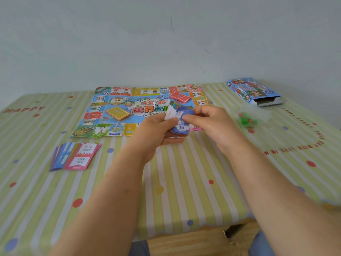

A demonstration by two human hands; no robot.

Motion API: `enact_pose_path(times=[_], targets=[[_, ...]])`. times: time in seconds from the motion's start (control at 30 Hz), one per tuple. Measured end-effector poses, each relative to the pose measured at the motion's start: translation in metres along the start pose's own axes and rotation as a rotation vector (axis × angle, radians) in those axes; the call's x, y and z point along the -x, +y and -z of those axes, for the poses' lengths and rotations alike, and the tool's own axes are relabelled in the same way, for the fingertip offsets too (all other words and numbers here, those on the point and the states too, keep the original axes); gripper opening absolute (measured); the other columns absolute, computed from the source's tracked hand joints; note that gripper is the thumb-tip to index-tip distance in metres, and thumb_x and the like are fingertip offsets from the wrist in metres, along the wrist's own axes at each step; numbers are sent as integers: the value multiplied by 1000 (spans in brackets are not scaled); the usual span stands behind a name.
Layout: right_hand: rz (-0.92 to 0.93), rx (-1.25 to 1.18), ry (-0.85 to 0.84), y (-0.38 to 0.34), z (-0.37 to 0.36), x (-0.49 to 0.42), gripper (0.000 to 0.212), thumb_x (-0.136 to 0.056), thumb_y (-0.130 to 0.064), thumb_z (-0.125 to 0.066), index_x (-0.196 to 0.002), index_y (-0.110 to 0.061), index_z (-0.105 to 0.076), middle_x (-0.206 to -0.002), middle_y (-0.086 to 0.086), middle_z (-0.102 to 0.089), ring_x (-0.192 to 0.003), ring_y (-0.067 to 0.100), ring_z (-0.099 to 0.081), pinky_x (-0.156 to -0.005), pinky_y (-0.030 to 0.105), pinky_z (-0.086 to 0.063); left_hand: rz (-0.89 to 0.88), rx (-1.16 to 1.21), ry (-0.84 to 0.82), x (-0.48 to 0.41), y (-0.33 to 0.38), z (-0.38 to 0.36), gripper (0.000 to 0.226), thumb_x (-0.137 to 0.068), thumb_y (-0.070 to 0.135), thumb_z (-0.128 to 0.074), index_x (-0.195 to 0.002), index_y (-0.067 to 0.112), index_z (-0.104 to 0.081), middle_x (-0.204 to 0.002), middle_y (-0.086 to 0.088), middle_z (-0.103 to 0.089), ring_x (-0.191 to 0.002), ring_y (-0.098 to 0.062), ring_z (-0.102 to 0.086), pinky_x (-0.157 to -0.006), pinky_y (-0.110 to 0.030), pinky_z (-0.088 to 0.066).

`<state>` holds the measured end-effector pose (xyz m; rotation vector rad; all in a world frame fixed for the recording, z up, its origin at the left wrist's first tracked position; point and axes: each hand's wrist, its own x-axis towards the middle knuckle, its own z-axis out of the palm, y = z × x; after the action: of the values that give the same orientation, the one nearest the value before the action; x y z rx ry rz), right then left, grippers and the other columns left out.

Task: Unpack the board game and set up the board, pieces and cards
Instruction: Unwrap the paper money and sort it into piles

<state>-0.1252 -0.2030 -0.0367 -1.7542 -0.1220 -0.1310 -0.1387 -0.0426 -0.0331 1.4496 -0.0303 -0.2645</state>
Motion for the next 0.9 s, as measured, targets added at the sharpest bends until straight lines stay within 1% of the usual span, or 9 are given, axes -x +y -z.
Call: enact_pose_path(times=[0.17, 0.23, 0.3, 0.47, 0.57, 0.7, 0.8, 0.87, 0.9], targets=[[-15, 32, 15, 1, 0, 0, 9, -79, -18, -77, -77, -13, -70, -76, -4, -73, -66, 2, -64, -65, 17, -48, -34, -7, 17, 0, 0, 0, 19, -99, 12, -48, -110, 6, -63, -100, -15, -73, -91, -26, -72, -79, -36, -59], [-15, 31, 22, 1, -1, 0, 8, -78, -16, -77, -77, -13, -70, -76, -4, -72, -66, 3, -64, -67, 19, -49, -48, -6, 11, 0, 0, -1, 18, -99, 12, -47, -107, 8, -63, -100, -15, -73, -91, -25, -72, -81, -35, -59], [-17, 23, 34, 1, -1, 0, 8, -78, -15, -78, -79, -12, -70, -73, -6, -71, -64, 1, -64, -65, 18, -48, -50, -11, 12, 0, 0, -1, 18, -99, 11, -47, -105, 8, -63, -99, -15, -73, -91, -25, -72, -81, -34, -59], [-12, 17, 35, -1, -1, 2, 8, -78, -14, -78, -76, -14, -70, -70, -7, -71, -63, 1, -64, -64, 18, -48, -79, -41, 72, 0, 1, -1, 13, -96, 9, -53, -101, 5, -64, -92, -12, -74, -83, -22, -73, -75, -30, -60], [-15, 8, 27, -1, -1, 2, 8, -78, -11, -77, -76, -15, -70, -67, -10, -70, -61, 0, -64, -64, 18, -47, -97, -64, 115, -1, 1, -1, 14, -93, 7, -57, -105, 4, -65, -92, -14, -74, -82, -23, -73, -71, -28, -60], [-26, -2, 13, -2, -1, 3, 8, -78, -9, -77, -79, -14, -71, -70, -8, -71, -63, 1, -65, -66, 19, -50, -104, -105, 175, 0, 1, -2, 13, -90, 6, -61, -102, 6, -66, -92, -15, -74, -82, -25, -72, -68, -27, -60], [-38, -11, -3, -2, 0, 2, 11, -78, -7, -76, -79, -16, -70, -71, -7, -72, -62, 2, -65, -65, 19, -50, -113, -111, 208, 4, 5, -4, 11, -88, 6, -64, -99, 6, -67, -86, -12, -74, -71, -18, -72, -56, -19, -57], [-45, -18, -18, -2, 0, 2, 15, -78, -5, -76, -78, -18, -70, -70, -8, -72, -61, 2, -65, -61, 15, -48, -114, -169, 235, 8, 7, -6, 11, -89, 9, -64, -99, 9, -66, -79, -5, -72, -56, -5, -68, -41, -9, -43], [-47, -14, -24, -2, 0, 2, 16, -78, -4, -76, -79, -19, -70, -70, -8, -72, -60, 2, -65, -59, 14, -47, -112, -193, 244, 9, 8, -6, 10, -89, 10, -64, -99, 10, -66, -76, -2, -70, -50, -2, -65, -36, -7, -37]])
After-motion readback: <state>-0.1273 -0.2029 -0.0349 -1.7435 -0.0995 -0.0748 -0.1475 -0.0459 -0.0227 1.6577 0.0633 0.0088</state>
